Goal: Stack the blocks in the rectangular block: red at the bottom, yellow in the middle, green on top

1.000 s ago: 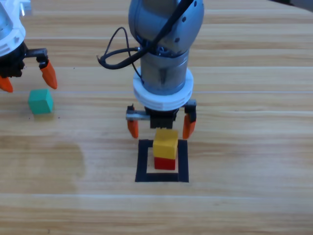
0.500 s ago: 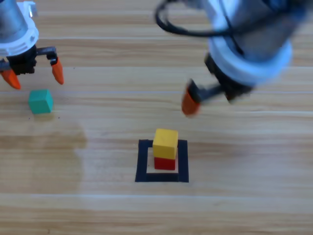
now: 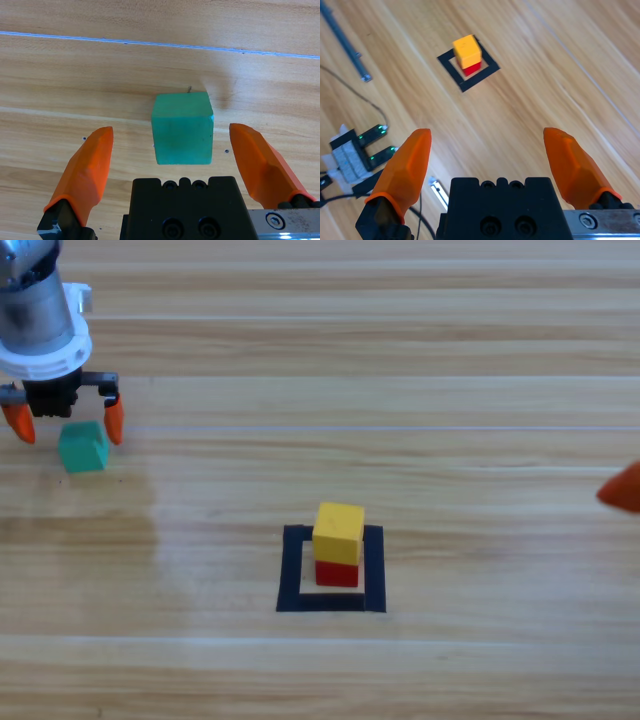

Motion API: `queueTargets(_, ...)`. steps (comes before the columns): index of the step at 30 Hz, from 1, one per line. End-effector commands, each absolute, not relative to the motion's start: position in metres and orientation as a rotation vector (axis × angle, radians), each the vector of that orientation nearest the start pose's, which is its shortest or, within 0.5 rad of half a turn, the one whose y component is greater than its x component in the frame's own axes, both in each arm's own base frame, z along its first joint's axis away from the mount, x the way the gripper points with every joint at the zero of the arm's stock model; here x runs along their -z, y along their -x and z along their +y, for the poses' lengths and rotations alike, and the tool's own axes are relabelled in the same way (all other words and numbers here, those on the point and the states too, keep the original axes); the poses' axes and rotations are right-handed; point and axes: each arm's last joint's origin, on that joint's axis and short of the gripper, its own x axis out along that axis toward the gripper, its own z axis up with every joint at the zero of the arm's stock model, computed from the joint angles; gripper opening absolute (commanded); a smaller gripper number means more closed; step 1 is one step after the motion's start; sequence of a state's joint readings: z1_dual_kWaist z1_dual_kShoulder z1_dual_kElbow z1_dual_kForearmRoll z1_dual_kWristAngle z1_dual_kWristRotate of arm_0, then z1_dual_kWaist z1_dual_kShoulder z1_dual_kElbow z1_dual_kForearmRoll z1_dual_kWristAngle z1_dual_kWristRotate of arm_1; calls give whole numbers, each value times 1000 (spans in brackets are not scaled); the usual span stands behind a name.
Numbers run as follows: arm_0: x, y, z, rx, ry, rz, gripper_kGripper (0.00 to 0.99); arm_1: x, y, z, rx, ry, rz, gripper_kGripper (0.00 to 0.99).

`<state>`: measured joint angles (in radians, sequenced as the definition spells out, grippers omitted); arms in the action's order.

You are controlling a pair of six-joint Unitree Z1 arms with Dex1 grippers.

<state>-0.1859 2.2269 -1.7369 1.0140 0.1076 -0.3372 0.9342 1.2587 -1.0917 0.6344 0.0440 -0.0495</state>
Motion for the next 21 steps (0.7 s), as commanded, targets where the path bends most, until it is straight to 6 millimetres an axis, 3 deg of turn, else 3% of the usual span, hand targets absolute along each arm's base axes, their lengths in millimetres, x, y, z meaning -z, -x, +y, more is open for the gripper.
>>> queueTargets(1,-189,-438,-72,-214,61,1521,985,-348,-126,169,-973,416,819,990)
queueTargets(6,-185,-439,-72,-204,97,1517,957,-333,-138,185,-969,440,895,990)
queueTargets(21,-176,-434,-65,-208,169,1525,934,-329,-142,192,-979,437,922,990)
